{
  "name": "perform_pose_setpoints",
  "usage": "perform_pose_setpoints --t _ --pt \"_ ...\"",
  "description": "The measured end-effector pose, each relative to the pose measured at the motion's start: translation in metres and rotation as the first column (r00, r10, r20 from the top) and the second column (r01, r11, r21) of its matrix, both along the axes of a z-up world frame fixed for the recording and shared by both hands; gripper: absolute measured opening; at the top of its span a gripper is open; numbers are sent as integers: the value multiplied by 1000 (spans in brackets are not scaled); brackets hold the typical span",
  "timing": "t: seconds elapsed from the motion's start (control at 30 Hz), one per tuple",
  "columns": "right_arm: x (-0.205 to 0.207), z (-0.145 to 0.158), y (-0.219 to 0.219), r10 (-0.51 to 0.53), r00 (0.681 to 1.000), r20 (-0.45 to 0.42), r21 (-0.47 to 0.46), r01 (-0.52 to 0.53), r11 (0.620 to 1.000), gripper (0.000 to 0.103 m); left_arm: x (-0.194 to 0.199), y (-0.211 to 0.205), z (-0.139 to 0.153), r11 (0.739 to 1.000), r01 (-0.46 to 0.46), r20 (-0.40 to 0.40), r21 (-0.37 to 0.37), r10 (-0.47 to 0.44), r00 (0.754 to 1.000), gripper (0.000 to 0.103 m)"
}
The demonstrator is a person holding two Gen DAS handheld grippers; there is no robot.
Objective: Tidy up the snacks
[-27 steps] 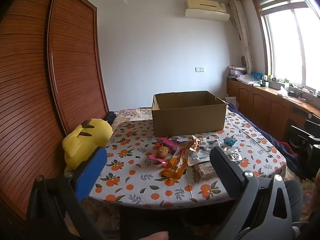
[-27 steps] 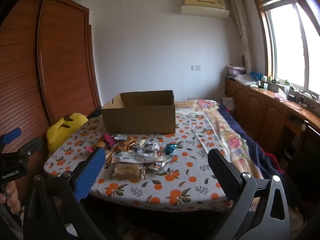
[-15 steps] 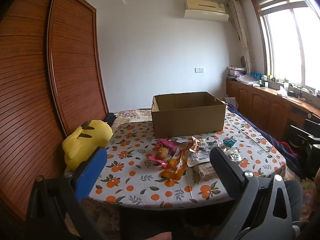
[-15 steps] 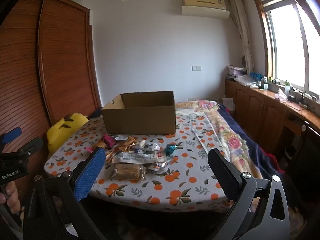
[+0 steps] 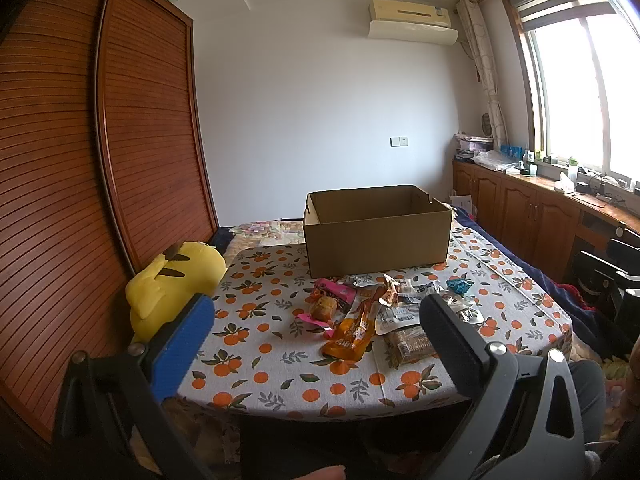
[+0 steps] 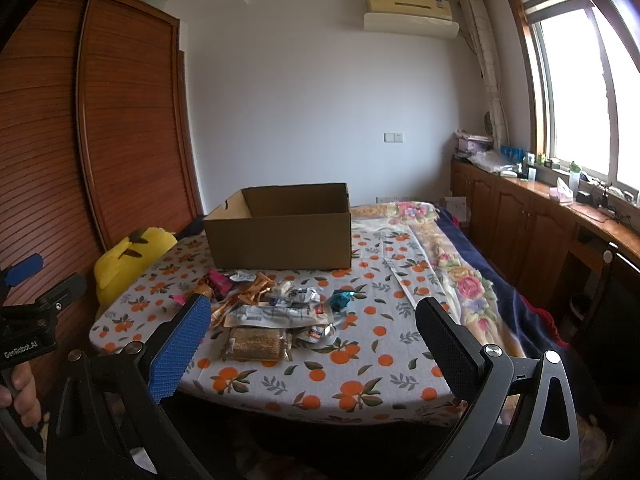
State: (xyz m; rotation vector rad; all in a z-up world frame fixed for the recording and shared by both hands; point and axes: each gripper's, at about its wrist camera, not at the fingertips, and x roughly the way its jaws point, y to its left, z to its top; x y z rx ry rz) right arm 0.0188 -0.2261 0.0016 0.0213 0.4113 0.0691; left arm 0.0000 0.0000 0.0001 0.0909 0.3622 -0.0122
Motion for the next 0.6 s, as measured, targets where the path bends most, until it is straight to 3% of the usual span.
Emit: perform_pose_setpoints --t 0.6 --pt "-1 -2 -1 1 1000 1 1 -1 1000 103 0 0 0 1000 1 2 2 -1 1000 103"
